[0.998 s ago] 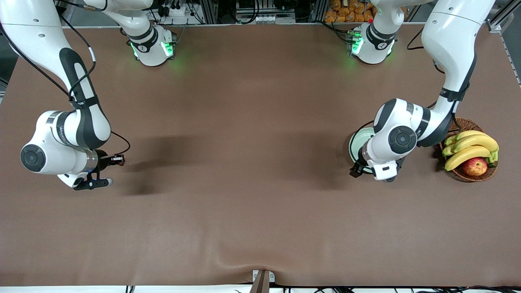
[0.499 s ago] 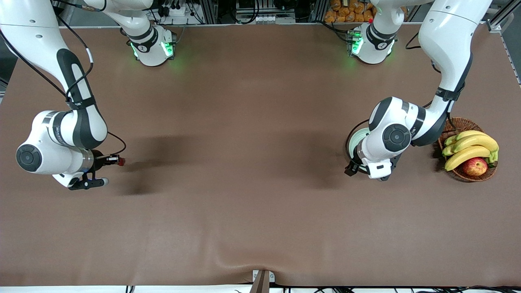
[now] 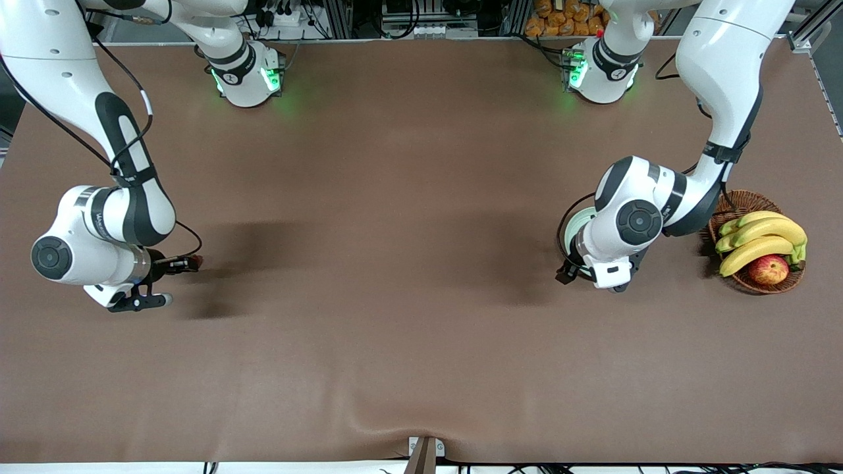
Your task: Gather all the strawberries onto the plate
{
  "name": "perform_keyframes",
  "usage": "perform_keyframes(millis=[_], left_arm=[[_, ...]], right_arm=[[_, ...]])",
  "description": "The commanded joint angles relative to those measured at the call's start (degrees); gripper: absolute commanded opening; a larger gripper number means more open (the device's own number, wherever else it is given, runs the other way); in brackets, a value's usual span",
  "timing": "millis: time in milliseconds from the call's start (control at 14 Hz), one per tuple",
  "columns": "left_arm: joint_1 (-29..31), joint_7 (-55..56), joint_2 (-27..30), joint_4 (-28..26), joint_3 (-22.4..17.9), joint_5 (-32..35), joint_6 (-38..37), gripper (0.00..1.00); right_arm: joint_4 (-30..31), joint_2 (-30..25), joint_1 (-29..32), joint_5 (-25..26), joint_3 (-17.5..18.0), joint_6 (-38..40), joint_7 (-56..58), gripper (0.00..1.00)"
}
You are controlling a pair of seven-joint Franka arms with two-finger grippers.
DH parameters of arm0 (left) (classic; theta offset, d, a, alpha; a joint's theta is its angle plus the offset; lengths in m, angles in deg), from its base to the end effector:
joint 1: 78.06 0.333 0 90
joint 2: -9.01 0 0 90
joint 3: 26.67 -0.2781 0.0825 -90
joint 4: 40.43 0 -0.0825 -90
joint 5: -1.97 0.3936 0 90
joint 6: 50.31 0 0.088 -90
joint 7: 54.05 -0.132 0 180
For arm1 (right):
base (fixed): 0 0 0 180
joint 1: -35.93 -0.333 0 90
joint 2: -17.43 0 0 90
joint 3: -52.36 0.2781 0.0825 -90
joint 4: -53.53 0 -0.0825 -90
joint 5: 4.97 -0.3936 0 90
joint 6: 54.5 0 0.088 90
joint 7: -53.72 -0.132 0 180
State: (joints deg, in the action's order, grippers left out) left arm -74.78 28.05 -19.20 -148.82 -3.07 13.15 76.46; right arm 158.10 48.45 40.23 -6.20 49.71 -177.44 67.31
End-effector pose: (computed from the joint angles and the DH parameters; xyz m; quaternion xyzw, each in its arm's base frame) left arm 0.5708 -0.2014 0.1875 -0.8798 -0.4710 0.0554 0.0335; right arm 0.6011 -0.0721 0.1576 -0.9925 -0.0528 0.1088 0.0158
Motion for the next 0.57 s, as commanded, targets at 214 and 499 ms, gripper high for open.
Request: perform_keyframes(millis=[214, 499], left_arm=[[-0.37, -0.8, -0.26, -0.15, -0.13, 0.51, -0.11, 1.0], [-0.37, -0.8, -0.26, -0.15, -0.13, 0.43, -0.11, 1.0]], right_arm=[[0.89, 1.05, 1.76, 0.61, 0.63, -0.46, 0.48, 0.73], [1.86, 1.84, 1.76, 0.61, 0.63, 0.33, -0.05, 0.67]])
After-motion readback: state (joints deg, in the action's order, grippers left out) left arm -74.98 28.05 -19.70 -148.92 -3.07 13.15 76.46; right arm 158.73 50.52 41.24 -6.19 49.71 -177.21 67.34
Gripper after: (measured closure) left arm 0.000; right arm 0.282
